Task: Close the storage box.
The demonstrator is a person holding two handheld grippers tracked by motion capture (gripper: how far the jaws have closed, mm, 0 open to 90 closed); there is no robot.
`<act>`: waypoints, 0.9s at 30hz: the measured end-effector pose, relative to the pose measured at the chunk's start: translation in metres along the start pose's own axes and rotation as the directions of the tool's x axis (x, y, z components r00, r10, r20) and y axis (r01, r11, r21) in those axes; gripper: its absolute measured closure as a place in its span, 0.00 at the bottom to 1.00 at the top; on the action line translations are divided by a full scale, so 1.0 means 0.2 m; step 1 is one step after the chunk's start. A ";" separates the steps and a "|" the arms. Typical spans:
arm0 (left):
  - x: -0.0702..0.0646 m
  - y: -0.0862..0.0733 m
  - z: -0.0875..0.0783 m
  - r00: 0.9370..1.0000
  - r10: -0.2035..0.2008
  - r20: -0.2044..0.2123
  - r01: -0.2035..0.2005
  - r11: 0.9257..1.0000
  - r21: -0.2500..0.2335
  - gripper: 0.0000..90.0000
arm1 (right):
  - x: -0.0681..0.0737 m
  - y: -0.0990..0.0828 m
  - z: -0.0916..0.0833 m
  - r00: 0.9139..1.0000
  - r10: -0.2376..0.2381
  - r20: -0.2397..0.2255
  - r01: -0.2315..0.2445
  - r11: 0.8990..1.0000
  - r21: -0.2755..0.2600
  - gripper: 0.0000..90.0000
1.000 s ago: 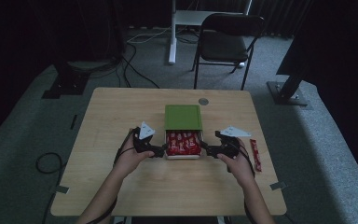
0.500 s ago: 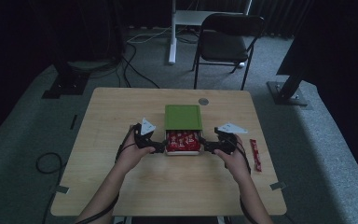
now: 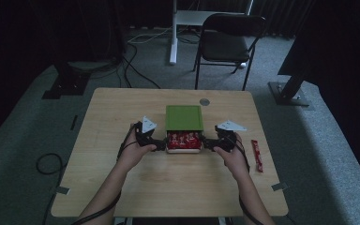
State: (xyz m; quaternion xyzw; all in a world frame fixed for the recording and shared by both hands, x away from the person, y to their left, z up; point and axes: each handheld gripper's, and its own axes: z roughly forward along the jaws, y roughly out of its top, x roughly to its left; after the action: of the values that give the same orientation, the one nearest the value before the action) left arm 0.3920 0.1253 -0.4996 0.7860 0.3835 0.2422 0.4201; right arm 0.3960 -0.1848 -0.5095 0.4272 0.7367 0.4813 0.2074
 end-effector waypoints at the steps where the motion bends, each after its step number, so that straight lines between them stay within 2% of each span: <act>1: 0.00 0.00 0.00 1.000 0.000 -0.003 0.000 1.000 0.002 0.04 | 0.00 0.00 0.00 1.000 0.000 0.001 0.000 1.000 0.000 0.15; 6: 0.00 0.00 0.01 1.000 -0.007 -0.014 0.007 1.000 0.004 0.03 | 0.00 0.00 0.01 1.000 -0.001 0.008 0.001 1.000 -0.006 0.15; 10: 0.00 0.01 0.01 1.000 0.009 -0.021 -0.009 1.000 0.007 0.03 | -0.01 0.00 0.01 1.000 0.004 0.010 -0.004 1.000 -0.011 0.15; 13: 0.01 0.02 0.02 1.000 0.006 -0.023 -0.005 1.000 0.010 0.03 | 0.00 0.00 0.02 1.000 0.001 0.019 -0.001 1.000 -0.010 0.15; 21: 0.02 0.02 0.03 1.000 -0.013 -0.013 0.013 1.000 0.012 0.03 | -0.01 0.01 0.03 1.000 0.010 0.025 -0.009 1.000 -0.009 0.14; 27: 0.01 0.02 0.03 1.000 -0.009 -0.011 0.009 1.000 0.013 0.03 | -0.01 0.01 0.03 1.000 0.013 0.025 -0.013 1.000 -0.004 0.14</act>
State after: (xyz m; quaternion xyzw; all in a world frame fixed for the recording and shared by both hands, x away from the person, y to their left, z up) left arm 0.3998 0.1231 -0.5000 0.7855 0.3911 0.2422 0.4140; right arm 0.4020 -0.1820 -0.5107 0.4375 0.7303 0.4787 0.2145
